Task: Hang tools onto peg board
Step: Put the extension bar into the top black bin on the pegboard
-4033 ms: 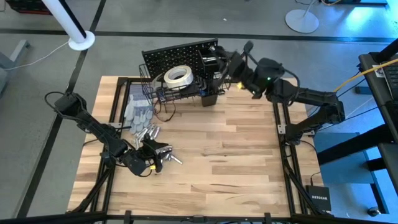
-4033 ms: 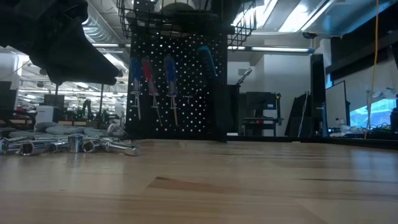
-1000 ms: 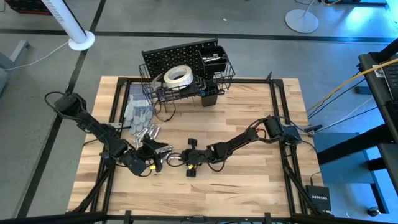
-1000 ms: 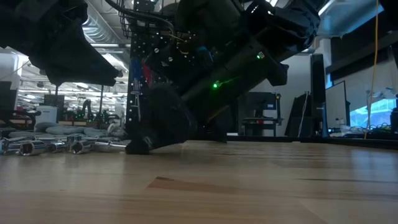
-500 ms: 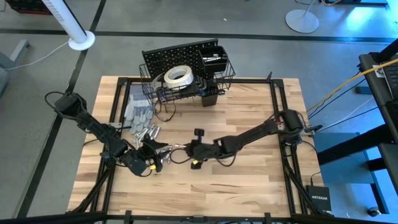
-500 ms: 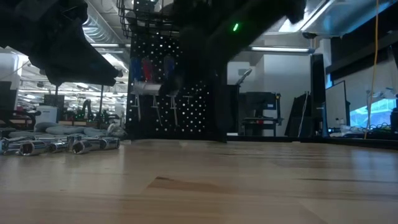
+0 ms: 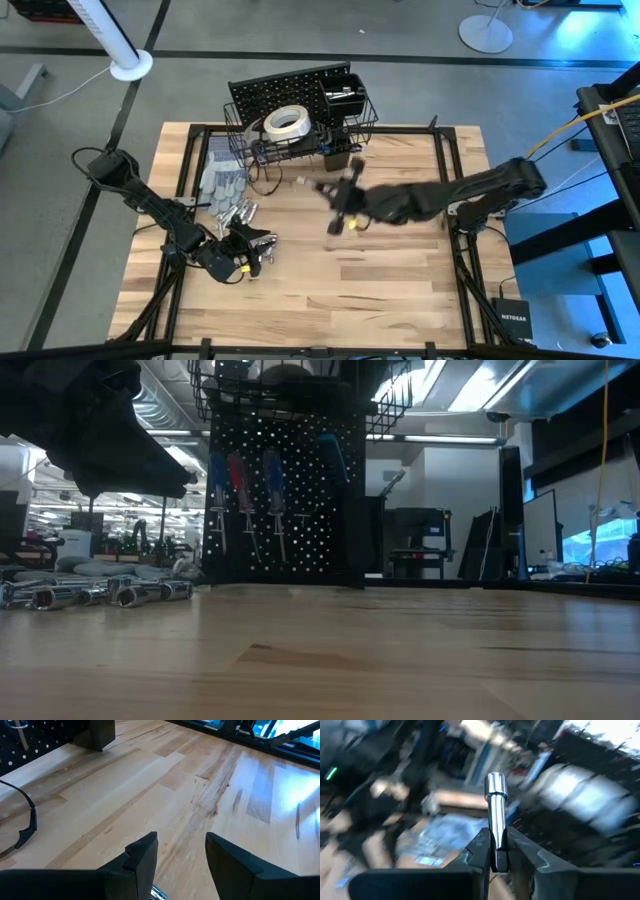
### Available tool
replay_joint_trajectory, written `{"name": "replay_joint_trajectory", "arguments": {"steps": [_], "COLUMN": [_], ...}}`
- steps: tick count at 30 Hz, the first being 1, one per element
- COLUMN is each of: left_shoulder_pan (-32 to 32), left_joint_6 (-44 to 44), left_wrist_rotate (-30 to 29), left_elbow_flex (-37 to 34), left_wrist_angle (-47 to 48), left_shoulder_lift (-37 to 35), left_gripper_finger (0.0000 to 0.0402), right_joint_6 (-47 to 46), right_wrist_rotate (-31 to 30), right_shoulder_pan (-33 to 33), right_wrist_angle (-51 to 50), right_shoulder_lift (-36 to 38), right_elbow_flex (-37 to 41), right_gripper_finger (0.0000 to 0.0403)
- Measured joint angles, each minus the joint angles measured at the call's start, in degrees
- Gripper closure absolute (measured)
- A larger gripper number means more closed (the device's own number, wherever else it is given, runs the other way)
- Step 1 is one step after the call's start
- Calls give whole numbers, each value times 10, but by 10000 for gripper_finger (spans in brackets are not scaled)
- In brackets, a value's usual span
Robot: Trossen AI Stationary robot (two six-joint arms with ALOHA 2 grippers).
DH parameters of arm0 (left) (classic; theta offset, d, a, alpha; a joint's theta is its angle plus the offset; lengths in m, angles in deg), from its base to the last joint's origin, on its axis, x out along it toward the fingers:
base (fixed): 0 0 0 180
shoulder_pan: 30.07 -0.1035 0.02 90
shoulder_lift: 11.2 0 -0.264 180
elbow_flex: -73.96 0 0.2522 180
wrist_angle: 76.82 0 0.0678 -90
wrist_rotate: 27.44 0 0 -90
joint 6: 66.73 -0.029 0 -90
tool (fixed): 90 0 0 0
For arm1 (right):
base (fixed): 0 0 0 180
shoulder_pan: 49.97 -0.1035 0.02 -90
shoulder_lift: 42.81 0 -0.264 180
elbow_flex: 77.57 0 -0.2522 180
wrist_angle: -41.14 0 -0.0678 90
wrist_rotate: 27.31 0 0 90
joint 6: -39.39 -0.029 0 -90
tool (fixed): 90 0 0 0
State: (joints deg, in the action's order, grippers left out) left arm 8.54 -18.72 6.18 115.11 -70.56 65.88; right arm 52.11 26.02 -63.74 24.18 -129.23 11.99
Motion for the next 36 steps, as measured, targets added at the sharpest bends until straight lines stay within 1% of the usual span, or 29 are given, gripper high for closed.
{"name": "replay_joint_trajectory", "arguments": {"steps": [3, 6, 11, 16, 21, 26, 31, 36], "left_shoulder_pan": [0, 0, 0, 0, 0, 0, 0, 0], "left_joint_6": [0, 0, 0, 0, 1, 2, 2, 2], "left_wrist_rotate": [0, 0, 0, 0, 0, 0, 0, 0], "left_elbow_flex": [0, 0, 0, 0, 0, 0, 0, 0], "left_wrist_angle": [0, 0, 0, 0, 0, -1, -1, 0], "left_shoulder_lift": [0, 0, 0, 0, 0, 0, 0, 0], "left_gripper_finger": [245, 245, 245, 245, 245, 245, 245, 245], "right_joint_6": [27, 32, 77, 99, 94, 38, -5, -19], "right_wrist_rotate": [-8, -18, -19, -18, 9, 24, 34, 40], "right_shoulder_pan": [18, 42, 92, 148, 202, 240, 256, 255], "right_wrist_angle": [-2, -6, -43, -47, -53, -108, -162, -186], "right_shoulder_lift": [26, 39, 39, 39, 39, 38, 38, 33], "right_elbow_flex": [-34, -80, -165, -204, -211, -211, -211, -211], "right_gripper_finger": [351, 351, 350, 350, 350, 350, 349, 349]}}
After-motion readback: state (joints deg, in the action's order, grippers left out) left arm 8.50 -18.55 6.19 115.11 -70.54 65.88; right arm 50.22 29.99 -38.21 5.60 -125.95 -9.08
